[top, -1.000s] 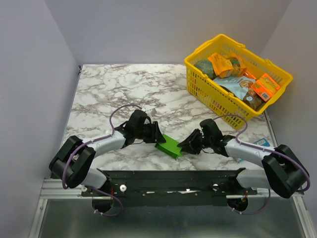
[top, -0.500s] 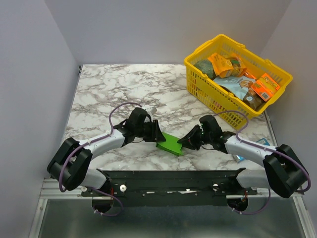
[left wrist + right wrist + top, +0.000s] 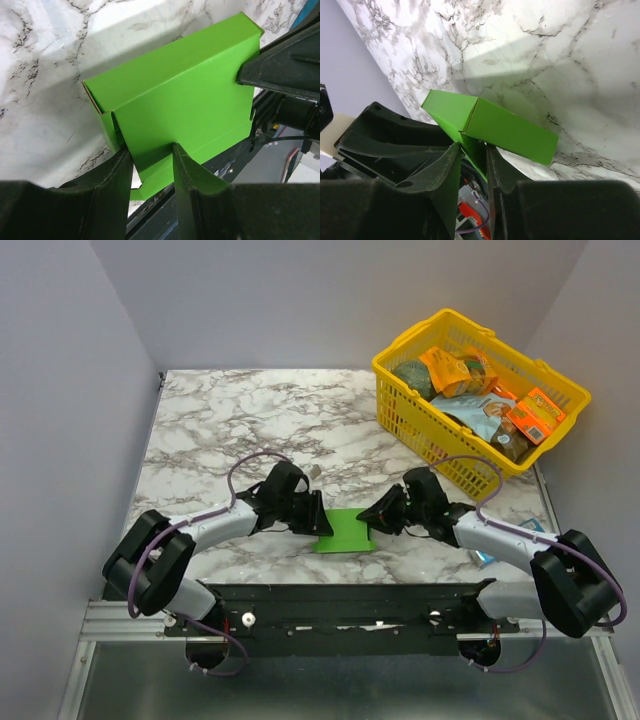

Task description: Fold the paper box

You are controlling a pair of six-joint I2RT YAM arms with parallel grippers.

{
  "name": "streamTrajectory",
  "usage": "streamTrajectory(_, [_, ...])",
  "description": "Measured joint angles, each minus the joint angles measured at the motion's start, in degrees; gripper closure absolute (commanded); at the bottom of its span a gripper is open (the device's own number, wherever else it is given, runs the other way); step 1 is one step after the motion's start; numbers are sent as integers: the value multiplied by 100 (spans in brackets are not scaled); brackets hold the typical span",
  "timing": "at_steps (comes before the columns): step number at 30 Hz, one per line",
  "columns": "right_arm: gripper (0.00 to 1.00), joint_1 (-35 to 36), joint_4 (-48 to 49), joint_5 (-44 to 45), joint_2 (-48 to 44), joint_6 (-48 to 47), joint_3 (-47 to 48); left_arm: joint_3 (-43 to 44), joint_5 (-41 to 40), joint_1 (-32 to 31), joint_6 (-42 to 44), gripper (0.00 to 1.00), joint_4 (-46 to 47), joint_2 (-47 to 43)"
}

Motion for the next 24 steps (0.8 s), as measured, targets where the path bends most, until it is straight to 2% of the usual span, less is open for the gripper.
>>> streamTrajectory(5, [51, 2, -120, 168, 0, -479, 61, 284, 9, -52, 332, 57, -214, 219])
streamTrajectory(11, [35, 26, -909, 511, -101, -1449, 675, 739, 94, 15, 682, 57, -356, 601])
streamTrajectory(17, [31, 52, -1486, 824, -444, -2339, 977, 894, 140, 186, 885, 57, -455, 752])
streamTrajectory(19, [30, 52, -1709, 861, -363, -2618, 1128, 979, 153, 225, 940, 57, -501, 822])
streamTrajectory(20, [27, 52, -1825, 898, -286, -2793, 1213, 1010, 155, 240, 960, 57, -511, 850])
streamTrajectory(24, [26, 7, -2028, 960, -31, -3268, 1294, 1126, 195, 345, 1043, 57, -535, 968])
